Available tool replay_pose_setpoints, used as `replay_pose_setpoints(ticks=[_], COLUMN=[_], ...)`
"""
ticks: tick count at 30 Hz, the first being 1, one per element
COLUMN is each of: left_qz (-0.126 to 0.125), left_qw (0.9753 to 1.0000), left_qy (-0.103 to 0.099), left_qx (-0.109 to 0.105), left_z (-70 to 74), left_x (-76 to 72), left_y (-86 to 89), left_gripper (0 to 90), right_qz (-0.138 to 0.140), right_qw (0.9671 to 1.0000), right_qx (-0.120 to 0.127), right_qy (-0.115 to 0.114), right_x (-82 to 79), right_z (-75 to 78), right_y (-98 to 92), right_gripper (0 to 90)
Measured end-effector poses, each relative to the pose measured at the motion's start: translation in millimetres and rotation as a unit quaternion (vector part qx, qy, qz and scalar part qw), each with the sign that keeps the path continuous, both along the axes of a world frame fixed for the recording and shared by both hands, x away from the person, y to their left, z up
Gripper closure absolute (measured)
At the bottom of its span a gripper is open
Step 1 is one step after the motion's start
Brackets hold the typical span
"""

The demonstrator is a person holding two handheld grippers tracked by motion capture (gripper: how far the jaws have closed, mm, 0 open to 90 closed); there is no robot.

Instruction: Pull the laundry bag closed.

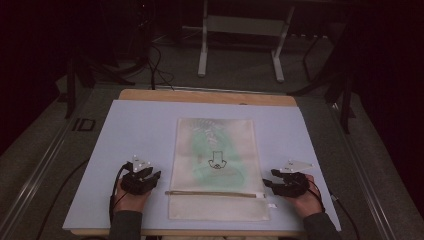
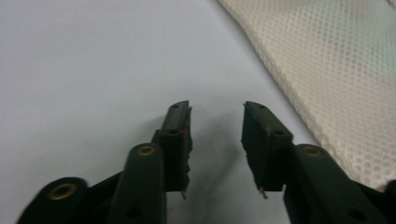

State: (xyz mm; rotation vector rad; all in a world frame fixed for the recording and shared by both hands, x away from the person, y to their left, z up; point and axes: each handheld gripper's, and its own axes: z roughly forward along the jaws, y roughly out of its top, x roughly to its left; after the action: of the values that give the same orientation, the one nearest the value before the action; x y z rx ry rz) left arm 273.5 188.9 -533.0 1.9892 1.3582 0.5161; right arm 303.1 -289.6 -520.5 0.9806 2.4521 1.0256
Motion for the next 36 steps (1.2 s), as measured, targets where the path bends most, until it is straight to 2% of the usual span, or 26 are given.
replay_pose_setpoints(ticks=[5, 9, 12, 15, 19, 26, 29, 36], left_qz=[-0.006, -0.004, -0.012, -0.021, -0.037, -0.031, -0.030, -0.039], left_qw=[1.0000, 0.9999, 0.9998, 0.9996, 0.9993, 0.9992, 0.9992, 0.9989], left_qy=[-0.006, -0.006, -0.010, -0.013, -0.008, -0.004, -0.001, -0.007], left_qx=[-0.003, -0.008, -0.012, -0.011, -0.004, -0.025, -0.025, -0.024], left_z=[1.3, 2.1, 3.3, 3.0, 2.0, 3.5, 3.1, 3.6], left_x=[0.4, 0.2, -0.8, -1.3, -1.3, -1.5, -1.3, -2.5], left_y=[2.8, 5.4, 6.1, 5.3, 2.6, 4.8, 5.7, 4.6], left_gripper=[62.4, 60.8, 62.6, 63.4, 63.4, 64.0, 64.0, 62.7], right_qz=[0.019, 0.037, 0.047, 0.058, 0.075, 0.095, 0.105, 0.125], right_qw=[0.9998, 0.9991, 0.9987, 0.9978, 0.9963, 0.9941, 0.9926, 0.9902], right_qx=[-0.001, -0.015, -0.009, -0.019, -0.030, -0.040, -0.046, -0.049], right_qy=[0.011, 0.013, 0.020, 0.025, 0.030, 0.035, 0.039, 0.038], right_x=[-2.8, -6.4, -8.1, -8.5, -8.2, -7.8, -9.2, -10.8], right_z=[2.9, 4.3, 4.7, 6.2, 8.4, 14.4, 16.1, 17.6], right_y=[3.0, 9.1, 12.9, 17.9, 24.9, 35.4, 40.2, 53.9], right_gripper=[48.2, 49.0, 50.7, 51.1, 50.4, 47.4, 47.2, 46.5])
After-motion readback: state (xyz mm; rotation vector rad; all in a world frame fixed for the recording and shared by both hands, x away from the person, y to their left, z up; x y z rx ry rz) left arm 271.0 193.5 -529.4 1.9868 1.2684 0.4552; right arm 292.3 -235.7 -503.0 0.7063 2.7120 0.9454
